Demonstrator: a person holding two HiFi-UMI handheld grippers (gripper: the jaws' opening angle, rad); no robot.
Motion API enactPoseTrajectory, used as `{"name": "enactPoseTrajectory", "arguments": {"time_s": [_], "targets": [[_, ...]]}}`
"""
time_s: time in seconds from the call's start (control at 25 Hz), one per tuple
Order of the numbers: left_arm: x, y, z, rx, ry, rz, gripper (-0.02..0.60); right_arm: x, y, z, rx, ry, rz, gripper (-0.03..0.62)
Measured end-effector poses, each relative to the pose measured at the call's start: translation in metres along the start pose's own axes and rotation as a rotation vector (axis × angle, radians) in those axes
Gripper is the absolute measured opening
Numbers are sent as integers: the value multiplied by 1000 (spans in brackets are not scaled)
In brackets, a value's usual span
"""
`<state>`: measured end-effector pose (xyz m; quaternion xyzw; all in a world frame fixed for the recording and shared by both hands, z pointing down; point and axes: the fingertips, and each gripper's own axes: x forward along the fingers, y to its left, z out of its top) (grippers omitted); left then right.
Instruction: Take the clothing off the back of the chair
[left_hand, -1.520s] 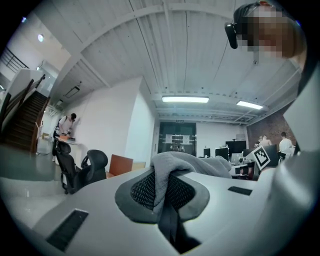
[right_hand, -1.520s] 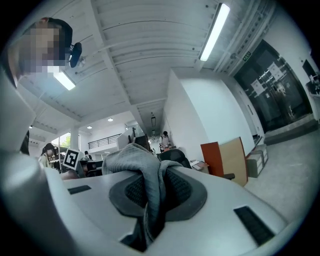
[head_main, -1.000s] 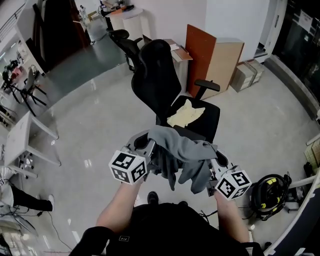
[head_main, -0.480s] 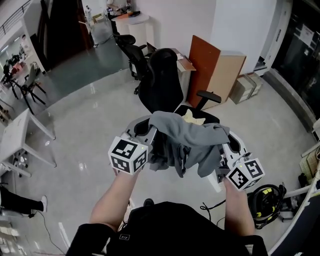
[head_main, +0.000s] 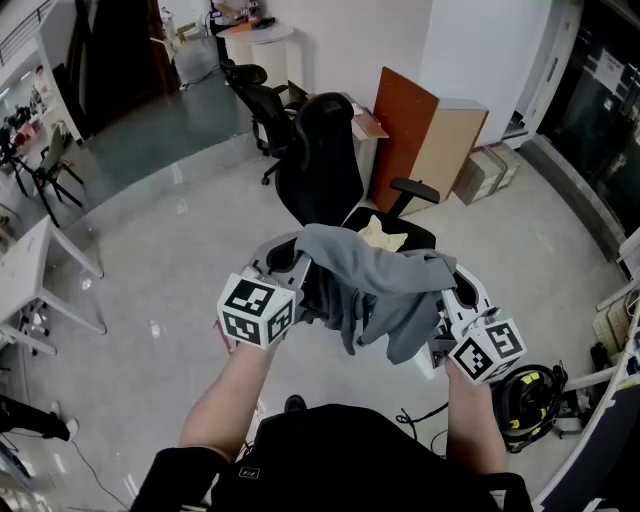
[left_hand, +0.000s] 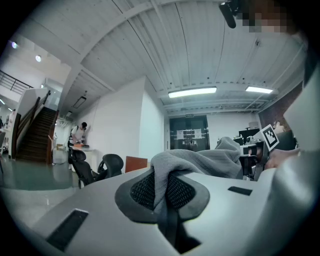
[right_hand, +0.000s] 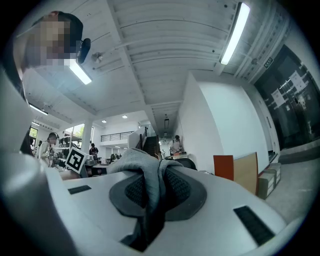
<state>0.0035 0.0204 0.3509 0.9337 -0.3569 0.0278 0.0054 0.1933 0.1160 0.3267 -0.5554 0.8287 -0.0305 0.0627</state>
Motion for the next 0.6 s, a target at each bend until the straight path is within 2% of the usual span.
{"name": "enactPoseTrajectory", "arguments": {"time_s": [0.6], "targets": [[-2, -3, -31, -22, 61, -26, 20, -6, 2, -23, 40, 30, -11, 51]]}}
